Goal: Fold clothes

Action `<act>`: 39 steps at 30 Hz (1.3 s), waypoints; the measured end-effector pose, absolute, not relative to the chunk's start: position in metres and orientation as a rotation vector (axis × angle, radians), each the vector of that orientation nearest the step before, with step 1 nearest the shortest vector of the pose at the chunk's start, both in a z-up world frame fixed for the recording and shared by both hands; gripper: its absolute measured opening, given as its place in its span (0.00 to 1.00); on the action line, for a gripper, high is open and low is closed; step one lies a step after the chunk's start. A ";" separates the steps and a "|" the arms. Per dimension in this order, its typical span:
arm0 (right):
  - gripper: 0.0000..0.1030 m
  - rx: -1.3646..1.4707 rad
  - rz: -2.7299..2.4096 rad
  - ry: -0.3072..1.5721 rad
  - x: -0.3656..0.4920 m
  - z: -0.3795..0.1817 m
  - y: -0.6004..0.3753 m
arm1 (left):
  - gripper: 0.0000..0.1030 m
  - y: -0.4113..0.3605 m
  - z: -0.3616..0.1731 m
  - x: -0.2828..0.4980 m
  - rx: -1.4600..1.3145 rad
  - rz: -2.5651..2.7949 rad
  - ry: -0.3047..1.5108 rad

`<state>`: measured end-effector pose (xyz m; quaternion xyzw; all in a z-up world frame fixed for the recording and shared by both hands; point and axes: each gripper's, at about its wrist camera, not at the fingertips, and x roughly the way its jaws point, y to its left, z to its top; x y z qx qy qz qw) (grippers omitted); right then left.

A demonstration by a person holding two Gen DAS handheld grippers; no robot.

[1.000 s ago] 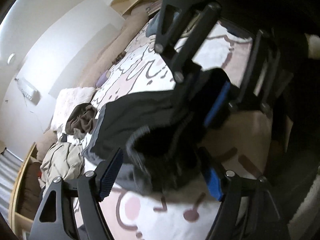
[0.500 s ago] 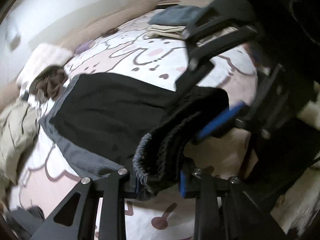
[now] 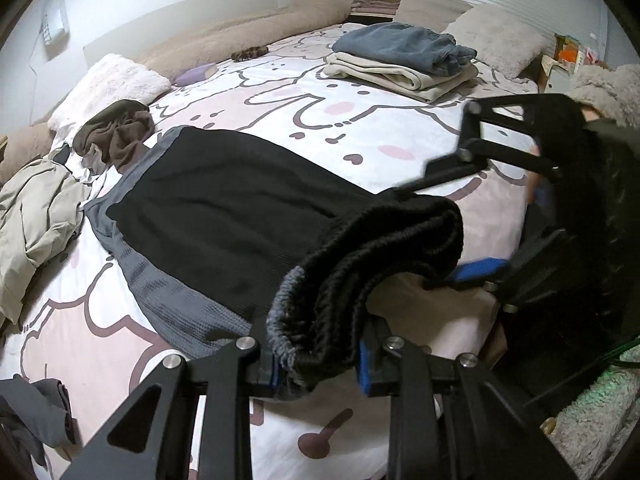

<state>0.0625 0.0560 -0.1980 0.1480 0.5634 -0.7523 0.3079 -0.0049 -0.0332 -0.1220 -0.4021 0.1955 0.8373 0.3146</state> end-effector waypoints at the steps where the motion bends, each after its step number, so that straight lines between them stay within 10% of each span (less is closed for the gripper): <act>1: 0.57 0.376 -1.986 1.513 0.060 -0.199 0.056 | 0.26 -0.033 -0.122 -0.005 -1.060 2.209 0.516; 3: 0.28 0.363 -1.973 1.545 0.054 -0.197 0.058 | 0.26 -0.034 -0.121 -0.004 -1.056 2.215 0.517; 5: 0.21 0.387 -1.960 1.544 0.048 -0.189 0.062 | 0.26 -0.034 -0.119 -0.003 -1.053 2.213 0.510; 39: 0.20 0.812 -1.766 1.070 0.152 -0.077 0.105 | 0.24 0.001 -0.060 0.141 -1.123 2.183 0.478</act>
